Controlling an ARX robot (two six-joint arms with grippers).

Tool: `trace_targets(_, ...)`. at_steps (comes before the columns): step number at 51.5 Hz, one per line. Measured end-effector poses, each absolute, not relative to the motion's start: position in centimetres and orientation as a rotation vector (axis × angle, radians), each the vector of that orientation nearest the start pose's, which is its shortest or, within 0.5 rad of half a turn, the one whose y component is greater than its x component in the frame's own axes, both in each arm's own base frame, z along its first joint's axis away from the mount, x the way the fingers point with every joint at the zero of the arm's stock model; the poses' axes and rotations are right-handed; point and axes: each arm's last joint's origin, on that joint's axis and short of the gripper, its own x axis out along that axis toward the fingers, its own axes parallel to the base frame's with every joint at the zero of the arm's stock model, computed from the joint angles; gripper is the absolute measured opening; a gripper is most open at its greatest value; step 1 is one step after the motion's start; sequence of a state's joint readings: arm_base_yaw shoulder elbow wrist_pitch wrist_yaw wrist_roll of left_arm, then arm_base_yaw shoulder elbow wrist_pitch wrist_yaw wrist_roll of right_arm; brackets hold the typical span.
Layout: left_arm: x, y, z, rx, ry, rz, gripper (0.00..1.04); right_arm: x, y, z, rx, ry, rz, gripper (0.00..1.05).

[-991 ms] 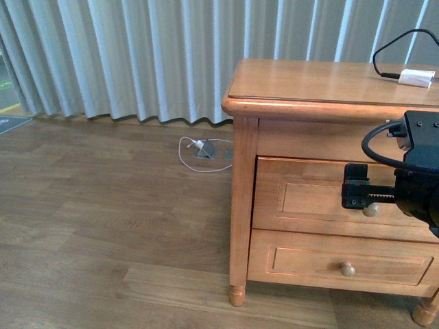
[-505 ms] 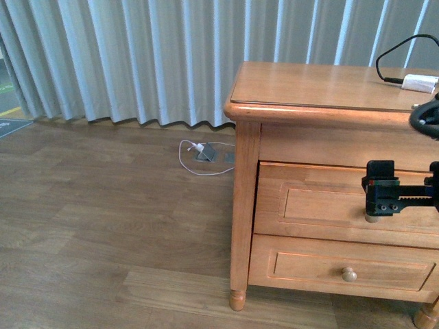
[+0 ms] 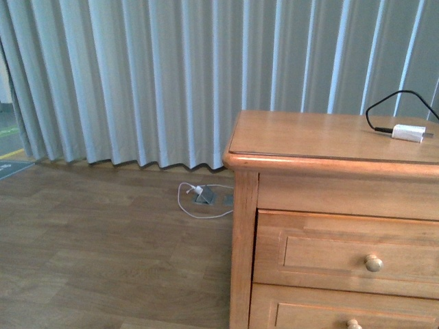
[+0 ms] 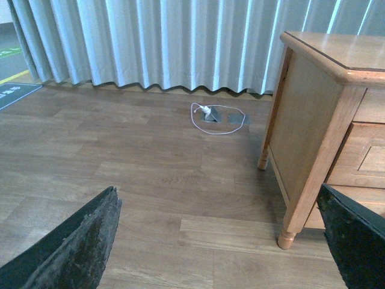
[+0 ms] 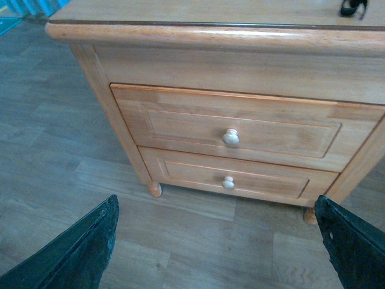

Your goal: Place pink marker in drawer with both arms

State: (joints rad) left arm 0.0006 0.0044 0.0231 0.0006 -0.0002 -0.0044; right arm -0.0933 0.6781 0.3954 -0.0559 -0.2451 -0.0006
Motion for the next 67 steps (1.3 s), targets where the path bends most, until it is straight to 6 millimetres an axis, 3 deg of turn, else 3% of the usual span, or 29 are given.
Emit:
trace_targets(5,9.7,0.0,17.1,-0.004,-0.019,0.001,0.99,12.2,-1.5,23.6,0.057,0.245,0.076,0.96)
trace_targets(12,9.7,0.0,17.1,-0.004,-0.019,0.001,0.99,11.8,-1.5,23.9,0.047,0.201,0.063,0.95)
trace_targets(19,9.7,0.0,17.1,-0.004,-0.019,0.001,0.99,11.5,-1.3,22.4,0.003,0.009,-0.013,0.71)
trace_targets(27,9.7,0.0,17.1,-0.004,-0.019,0.001,0.99,11.2,-0.1,20.9,0.002,0.005,-0.004,0.44)
trace_targets(39,9.7,0.0,17.1,-0.004,-0.019,0.0,0.99,10.9,0.0,19.3,0.001,0.007,-0.003,0.01)
trace_targets(48,9.7,0.0,17.1,-0.004,-0.019,0.001,0.99,9.8,0.0,18.4,0.0,0.005,-0.003,0.01)
trace_targets(67,9.7,0.0,17.1,-0.004,-0.019,0.0,0.99,9.8,0.0,17.5,0.0,0.004,-0.002,0.01)
